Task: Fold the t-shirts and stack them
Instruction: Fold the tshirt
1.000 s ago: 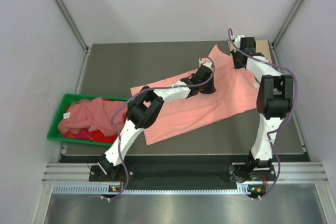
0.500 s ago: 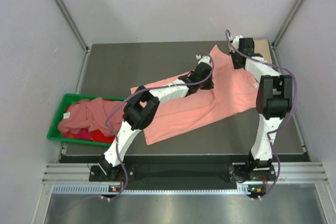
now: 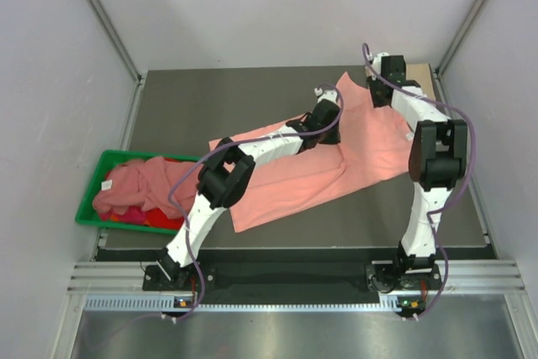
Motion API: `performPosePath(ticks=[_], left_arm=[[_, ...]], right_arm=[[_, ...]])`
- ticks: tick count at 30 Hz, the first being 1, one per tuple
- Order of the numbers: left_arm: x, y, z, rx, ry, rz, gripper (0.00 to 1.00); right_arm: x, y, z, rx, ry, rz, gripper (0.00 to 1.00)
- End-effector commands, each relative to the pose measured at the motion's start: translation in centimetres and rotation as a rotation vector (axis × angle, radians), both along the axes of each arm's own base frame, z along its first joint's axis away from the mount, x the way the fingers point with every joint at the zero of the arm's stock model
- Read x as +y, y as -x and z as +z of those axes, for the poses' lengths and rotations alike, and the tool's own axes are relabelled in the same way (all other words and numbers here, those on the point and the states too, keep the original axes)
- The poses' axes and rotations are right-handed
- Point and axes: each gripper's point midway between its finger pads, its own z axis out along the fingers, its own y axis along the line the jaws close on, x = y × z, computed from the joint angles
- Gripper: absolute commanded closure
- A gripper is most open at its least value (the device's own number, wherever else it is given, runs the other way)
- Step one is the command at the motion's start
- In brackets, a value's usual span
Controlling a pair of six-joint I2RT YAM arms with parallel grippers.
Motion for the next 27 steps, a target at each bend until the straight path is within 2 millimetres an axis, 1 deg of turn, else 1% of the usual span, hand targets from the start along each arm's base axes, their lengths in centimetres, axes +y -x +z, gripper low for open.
performPosePath(ticks=[1,2,3,4,5,6,7,8,9,10,11,12,14,15,16,17,18,19,20,21,23,24,26,27], left_arm=[[0.6,0.0,5.2,-0.053,0.006,0.005,0.73],[1.2,0.4,5.4,-0.044,-0.011,0.003,0.7],[1.5,0.8,5.6,-0.038,-0.023,-0.002,0.69],[1.9,1.3,7.4,-0.048,-0.013,-0.009,0.69],[2.5,1.7,7.8,-0.047,-0.026,-0.017,0.68],[3.3,2.6,7.5,-0.024,-0.055,-0.024,0.68],[4.0,3.4,9.2,-0.033,-0.048,-0.034,0.68],[4.6,4.0,9.6,-0.027,-0.055,-0.04,0.68],[5.9,5.3,8.4,0.01,-0.092,-0.049,0.69],[6.7,6.2,10.3,-0.008,-0.079,-0.057,0.68],[7.4,7.0,10.3,0.004,-0.086,-0.065,0.69],[8.9,8.7,10.1,0.026,-0.105,-0.077,0.68],[10.7,10.4,9.4,0.065,-0.135,-0.078,0.68],[12.1,11.6,8.0,0.102,-0.171,-0.072,0.68],[13.5,12.7,8.5,0.123,-0.186,-0.06,0.68],[14.4,13.3,8.2,0.139,-0.2,-0.047,0.68],[15.6,14.2,8.2,0.148,-0.212,-0.03,0.68],[16.5,15.0,7.9,0.176,-0.227,-0.015,0.68],[17.0,15.3,7.9,0.181,-0.227,-0.002,0.68],[18.0,15.9,7.7,0.185,-0.235,0.014,0.68],[19.0,16.2,7.2,0.201,-0.226,0.054,0.68],[20.0,16.7,6.4,0.228,-0.223,0.08,0.68],[20.6,17.2,5.6,0.255,-0.218,0.096,0.68],[21.1,17.7,4.3,0.277,-0.233,0.103,0.69]], right_arm=[[-0.6,0.0,5.4,-0.058,-0.052,-0.16,0.69],[-0.8,1.5,5.2,-0.007,-0.07,-0.2,0.67],[-0.8,2.3,6.2,-0.013,-0.142,-0.285,0.64],[-1.5,3.4,6.1,0.009,-0.162,-0.351,0.63],[-2.0,4.6,5.9,0.034,-0.183,-0.413,0.62],[-2.6,6.4,6.1,0.056,-0.235,-0.52,0.61],[-3.3,8.2,4.6,0.101,-0.227,-0.582,0.61],[-3.6,9.6,5.3,0.095,-0.241,-0.622,0.6],[-3.4,10.5,5.0,0.097,-0.272,-0.674,0.6],[-5.3,12.4,3.5,0.129,-0.281,-0.755,0.6],[-5.7,13.1,4.1,0.108,-0.308,-0.784,0.6],[-6.2,14.5,2.9,0.135,-0.32,-0.832,0.6],[-7.1,15.9,2.7,0.138,-0.332,-0.904,0.6],[-7.4,16.3,2.5,0.137,-0.342,-0.923,0.61],[-7.7,17.4,1.4,0.16,-0.341,-0.948,0.61],[-8.0,17.3,1.7,0.126,-0.355,-0.958,0.62],[-8.3,18.2,0.7,0.142,-0.351,-0.975,0.62],[-8.7,18.5,0.4,0.138,-0.351,-0.987,0.62],[-9.1,18.4,0.5,0.109,-0.36,-0.992,0.63],[-9.9,19.1,-0.4,0.122,-0.353,-1.009,0.63],[-10.7,18.9,-1.1,0.118,-0.354,-1.014,0.64],[-11.5,19.1,-1.5,0.128,-0.342,-1.017,0.66],[-12.3,19.2,-2.2,0.142,-0.322,-1.025,0.67],[-12.9,19.3,-2.4,0.143,-0.307,-1.028,0.68]])
